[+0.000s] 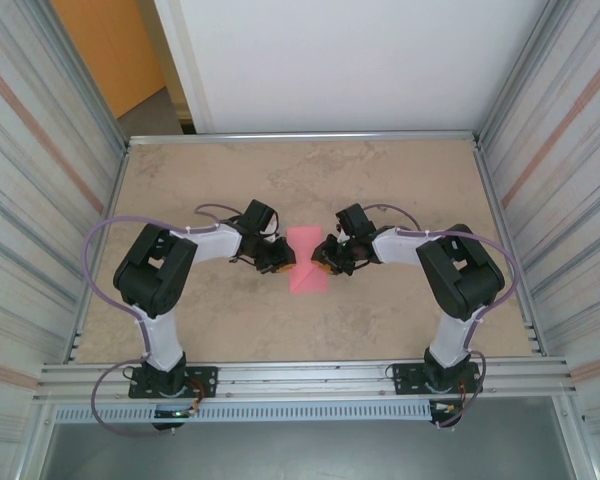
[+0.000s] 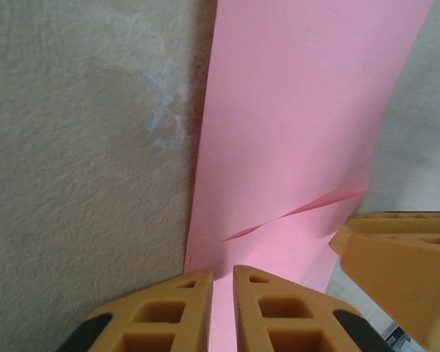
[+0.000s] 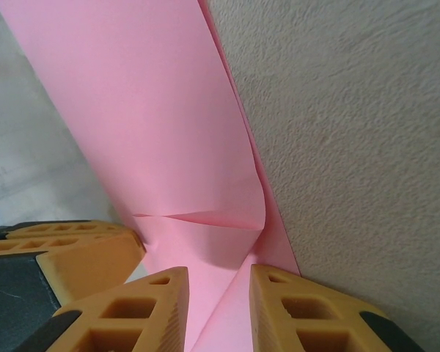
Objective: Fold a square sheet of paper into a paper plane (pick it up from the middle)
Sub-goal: Fold the triangle a second time at the center of the table, then turn over the paper at the center of the table.
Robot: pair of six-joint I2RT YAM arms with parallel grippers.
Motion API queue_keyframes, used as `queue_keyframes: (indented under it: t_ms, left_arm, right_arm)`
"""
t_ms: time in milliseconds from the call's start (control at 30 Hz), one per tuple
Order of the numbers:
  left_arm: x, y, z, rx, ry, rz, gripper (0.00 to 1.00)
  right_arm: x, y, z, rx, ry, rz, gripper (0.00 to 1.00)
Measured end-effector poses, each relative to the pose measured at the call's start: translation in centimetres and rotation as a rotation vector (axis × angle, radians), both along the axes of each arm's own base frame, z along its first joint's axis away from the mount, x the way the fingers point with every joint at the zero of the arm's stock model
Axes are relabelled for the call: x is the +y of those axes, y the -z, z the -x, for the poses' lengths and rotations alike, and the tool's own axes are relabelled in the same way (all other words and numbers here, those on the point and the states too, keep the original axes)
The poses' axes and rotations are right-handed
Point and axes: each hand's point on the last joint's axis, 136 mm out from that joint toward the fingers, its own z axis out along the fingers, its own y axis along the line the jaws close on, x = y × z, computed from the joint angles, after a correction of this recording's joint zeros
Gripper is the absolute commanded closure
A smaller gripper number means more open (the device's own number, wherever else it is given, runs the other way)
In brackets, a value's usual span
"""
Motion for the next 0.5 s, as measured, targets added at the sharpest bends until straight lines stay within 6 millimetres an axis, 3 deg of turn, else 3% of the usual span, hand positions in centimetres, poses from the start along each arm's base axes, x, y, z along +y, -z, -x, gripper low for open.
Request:
queue_keyframes:
  t_ms: [500]
  left_arm:
    - [0.0, 0.0, 0.0, 0.000, -0.006, 0.004, 0.82]
  right_arm:
    - [1.5, -0.9, -0.6, -0.024, -0.014, -0.080, 0.76]
